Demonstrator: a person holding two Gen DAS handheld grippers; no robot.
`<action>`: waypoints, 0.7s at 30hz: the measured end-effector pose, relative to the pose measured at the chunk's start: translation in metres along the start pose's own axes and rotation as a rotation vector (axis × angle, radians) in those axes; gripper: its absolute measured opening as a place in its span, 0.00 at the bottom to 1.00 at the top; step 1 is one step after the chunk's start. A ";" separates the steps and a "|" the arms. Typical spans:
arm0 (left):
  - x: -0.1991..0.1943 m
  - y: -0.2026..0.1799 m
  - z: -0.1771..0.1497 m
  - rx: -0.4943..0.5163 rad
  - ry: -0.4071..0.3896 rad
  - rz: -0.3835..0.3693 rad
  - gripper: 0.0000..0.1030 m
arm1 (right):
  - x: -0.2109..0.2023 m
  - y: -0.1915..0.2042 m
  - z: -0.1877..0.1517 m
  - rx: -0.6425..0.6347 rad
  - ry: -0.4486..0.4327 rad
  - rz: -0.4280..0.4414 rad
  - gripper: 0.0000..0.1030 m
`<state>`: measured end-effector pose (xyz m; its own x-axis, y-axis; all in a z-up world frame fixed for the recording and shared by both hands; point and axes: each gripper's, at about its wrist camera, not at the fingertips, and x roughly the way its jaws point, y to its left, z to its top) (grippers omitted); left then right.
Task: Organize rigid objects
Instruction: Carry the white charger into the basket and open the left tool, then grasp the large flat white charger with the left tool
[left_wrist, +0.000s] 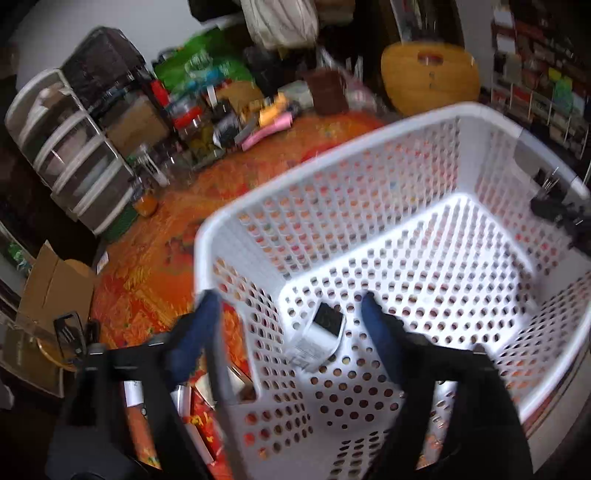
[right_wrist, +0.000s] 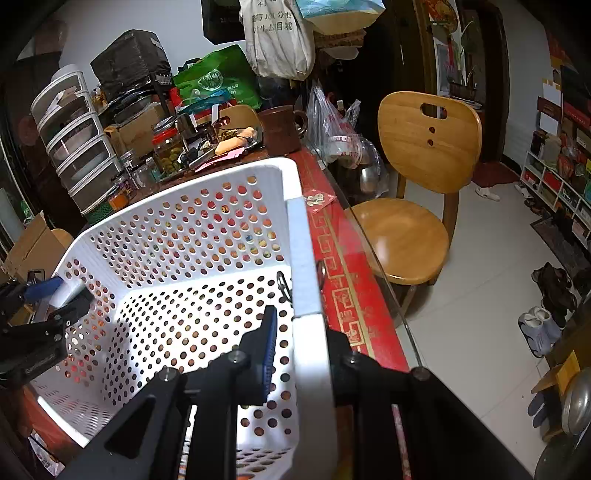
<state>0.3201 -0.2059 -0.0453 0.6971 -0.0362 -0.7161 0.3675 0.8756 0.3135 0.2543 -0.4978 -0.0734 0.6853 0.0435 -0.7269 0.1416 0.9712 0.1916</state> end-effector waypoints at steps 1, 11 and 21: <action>-0.010 0.008 -0.002 -0.018 -0.035 -0.005 0.93 | 0.000 0.000 0.000 -0.001 0.000 -0.008 0.17; -0.054 0.156 -0.066 -0.238 -0.078 0.167 0.99 | 0.001 -0.001 0.006 0.001 0.010 -0.007 0.17; 0.076 0.278 -0.180 -0.485 0.243 0.237 0.97 | 0.002 0.000 0.004 0.007 0.010 -0.023 0.17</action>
<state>0.3645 0.1210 -0.1246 0.5441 0.2489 -0.8012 -0.1447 0.9685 0.2025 0.2590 -0.4988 -0.0722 0.6749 0.0234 -0.7376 0.1624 0.9703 0.1794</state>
